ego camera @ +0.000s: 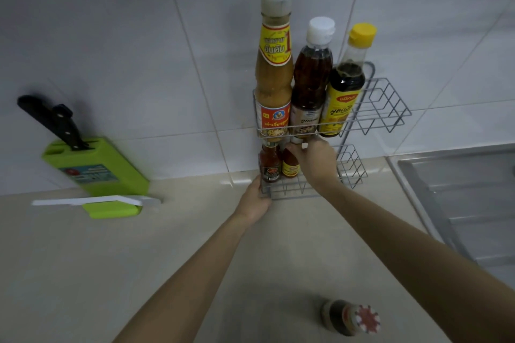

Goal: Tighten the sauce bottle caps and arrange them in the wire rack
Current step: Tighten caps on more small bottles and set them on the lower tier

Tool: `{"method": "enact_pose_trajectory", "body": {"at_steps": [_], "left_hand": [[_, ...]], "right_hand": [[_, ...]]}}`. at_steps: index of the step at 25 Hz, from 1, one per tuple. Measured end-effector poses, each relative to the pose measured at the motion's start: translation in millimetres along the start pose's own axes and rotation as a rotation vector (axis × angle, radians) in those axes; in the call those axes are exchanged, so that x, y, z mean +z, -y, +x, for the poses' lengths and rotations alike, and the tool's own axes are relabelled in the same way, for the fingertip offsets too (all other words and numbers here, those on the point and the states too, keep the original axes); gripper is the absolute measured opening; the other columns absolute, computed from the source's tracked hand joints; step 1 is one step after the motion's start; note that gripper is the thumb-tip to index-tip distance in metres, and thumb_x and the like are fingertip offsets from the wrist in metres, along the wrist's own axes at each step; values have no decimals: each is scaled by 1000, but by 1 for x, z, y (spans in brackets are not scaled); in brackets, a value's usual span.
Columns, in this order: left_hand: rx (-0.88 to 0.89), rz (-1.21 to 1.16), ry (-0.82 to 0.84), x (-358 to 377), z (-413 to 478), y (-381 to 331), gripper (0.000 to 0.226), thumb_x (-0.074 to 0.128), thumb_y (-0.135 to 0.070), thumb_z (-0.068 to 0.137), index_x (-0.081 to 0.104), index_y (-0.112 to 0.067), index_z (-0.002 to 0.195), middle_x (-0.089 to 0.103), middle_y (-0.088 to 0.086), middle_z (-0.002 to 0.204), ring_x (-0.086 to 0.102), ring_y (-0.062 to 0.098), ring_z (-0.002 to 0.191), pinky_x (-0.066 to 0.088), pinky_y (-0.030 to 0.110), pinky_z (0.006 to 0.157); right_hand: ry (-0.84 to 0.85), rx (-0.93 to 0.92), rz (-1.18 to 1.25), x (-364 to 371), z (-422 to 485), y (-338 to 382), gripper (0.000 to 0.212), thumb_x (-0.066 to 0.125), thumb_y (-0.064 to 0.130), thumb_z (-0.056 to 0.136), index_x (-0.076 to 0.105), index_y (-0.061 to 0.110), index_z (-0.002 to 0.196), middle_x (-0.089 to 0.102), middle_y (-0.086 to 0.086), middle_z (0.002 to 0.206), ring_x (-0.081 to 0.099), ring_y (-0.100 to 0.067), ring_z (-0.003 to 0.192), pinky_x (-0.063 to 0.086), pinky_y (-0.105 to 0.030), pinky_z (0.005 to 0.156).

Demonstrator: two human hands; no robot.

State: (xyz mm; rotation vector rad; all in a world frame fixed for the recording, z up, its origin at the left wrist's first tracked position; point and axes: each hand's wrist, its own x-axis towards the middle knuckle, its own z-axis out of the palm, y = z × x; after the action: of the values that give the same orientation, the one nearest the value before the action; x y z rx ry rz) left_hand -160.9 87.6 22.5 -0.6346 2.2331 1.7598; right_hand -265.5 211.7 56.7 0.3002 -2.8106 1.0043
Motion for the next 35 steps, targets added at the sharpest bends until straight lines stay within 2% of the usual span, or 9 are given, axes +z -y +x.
{"method": "enact_pose_trajectory", "body": {"at_steps": [6, 11, 15, 19, 23, 26, 29, 32, 35], "left_hand": [[-47, 89, 72, -2, -12, -7, 69, 50, -1, 88, 27, -21, 150, 46, 4, 145, 48, 16, 110, 46, 27, 85], [3, 93, 48, 6, -50, -14, 54, 50, -1, 94, 35, -11, 145, 47, 7, 143, 47, 12, 108, 44, 21, 79], [62, 260, 33, 22, -82, -2, 57, 49, -3, 92, 33, -10, 146, 38, 10, 152, 41, 22, 135, 40, 26, 98], [108, 546, 300, 55, -109, 22, 69, 58, -4, 85, 30, -11, 148, 34, 11, 154, 36, 23, 141, 38, 35, 112], [229, 583, 544, 91, -146, 37, 73, 76, -22, 75, 42, -13, 139, 52, 8, 137, 53, 17, 120, 45, 37, 103], [272, 452, 447, 112, -163, 44, 44, 68, -30, 81, 49, -14, 117, 66, 6, 99, 63, 18, 83, 55, 42, 84], [314, 437, 376, 117, -171, 45, 36, 63, -43, 80, 50, -21, 106, 72, 8, 92, 69, 24, 82, 54, 48, 84], [407, 439, 346, 114, -187, 27, 32, 60, -45, 85, 50, -20, 103, 72, 8, 90, 69, 24, 81, 53, 38, 80], [455, 348, 365, 108, -199, 6, 48, 56, -60, 81, 53, -22, 111, 71, 2, 105, 68, 17, 96, 54, 40, 87]], "right_hand": [[199, 55, 113, -17, -10, -7, 50, 62, 26, 89, 43, 9, 133, 61, -13, 126, 61, -30, 110, 49, -39, 89], [322, 7, 105, -64, -54, -25, 33, 61, 27, 90, 58, 10, 118, 67, -5, 107, 64, -23, 97, 50, -33, 81], [434, -96, 125, -106, -109, -36, 13, 57, 15, 91, 65, 10, 100, 69, -3, 92, 66, -23, 85, 53, -31, 77], [479, -153, 126, -138, -167, -45, 15, 54, 24, 94, 67, 16, 98, 70, 4, 87, 66, -9, 75, 52, -20, 68], [474, -420, -79, -163, -212, -50, 22, 55, 45, 90, 64, 27, 96, 62, 12, 88, 58, -5, 72, 48, -18, 65], [523, -549, -242, -172, -226, -58, 32, 55, 46, 90, 58, 23, 111, 58, 6, 103, 58, -9, 80, 49, -23, 73], [525, -676, -460, -175, -227, -59, 31, 44, 42, 95, 49, 16, 113, 58, -3, 104, 58, -20, 91, 49, -33, 77], [521, -906, -639, -189, -211, -42, 31, 31, 40, 94, 45, 13, 100, 57, -9, 88, 59, -29, 74, 51, -42, 64], [465, -1045, -706, -216, -178, -17, 45, 24, 46, 96, 54, 13, 89, 60, -8, 80, 59, -28, 67, 49, -37, 60]]}}
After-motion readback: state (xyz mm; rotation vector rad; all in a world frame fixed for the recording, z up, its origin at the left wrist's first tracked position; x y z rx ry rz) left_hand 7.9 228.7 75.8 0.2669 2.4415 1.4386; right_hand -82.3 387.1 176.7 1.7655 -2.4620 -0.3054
